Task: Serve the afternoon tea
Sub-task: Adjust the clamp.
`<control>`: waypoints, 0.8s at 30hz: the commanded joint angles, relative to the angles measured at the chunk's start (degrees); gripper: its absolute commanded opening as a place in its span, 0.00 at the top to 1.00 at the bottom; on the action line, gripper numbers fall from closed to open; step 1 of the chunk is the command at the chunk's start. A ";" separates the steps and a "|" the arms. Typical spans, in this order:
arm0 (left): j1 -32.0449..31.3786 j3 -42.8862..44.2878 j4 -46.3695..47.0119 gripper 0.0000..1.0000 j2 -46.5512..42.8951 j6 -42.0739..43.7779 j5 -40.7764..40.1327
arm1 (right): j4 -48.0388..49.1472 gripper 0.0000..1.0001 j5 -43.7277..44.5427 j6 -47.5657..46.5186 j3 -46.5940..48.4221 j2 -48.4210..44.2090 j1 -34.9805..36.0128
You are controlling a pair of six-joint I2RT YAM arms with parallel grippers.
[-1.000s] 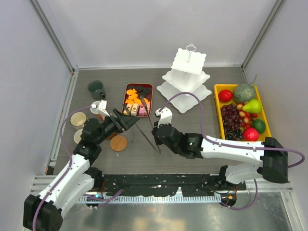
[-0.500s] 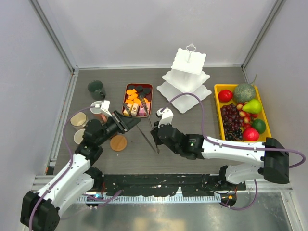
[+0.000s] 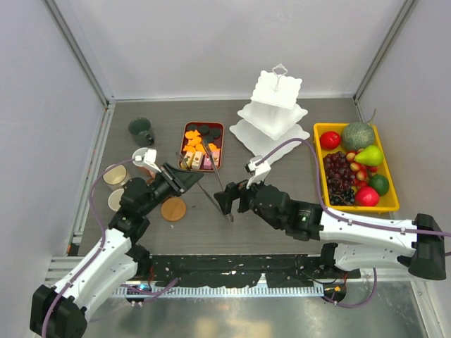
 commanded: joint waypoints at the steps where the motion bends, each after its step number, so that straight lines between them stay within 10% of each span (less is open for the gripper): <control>1: -0.05 -0.05 2.04 1.00 -0.96 -1.44 -2.03 | 3.67 0.04 -2.54 -6.06 -0.70 -2.43 1.26; 16: -0.05 -1.72 3.53 1.00 -1.58 -8.73 -1.33 | 1.64 0.00 5.02 -12.76 3.96 7.94 5.30; 24: -0.14 -2.25 3.70 1.00 -1.32 -10.05 -0.62 | 4.89 0.26 3.53 -13.20 3.78 9.43 5.57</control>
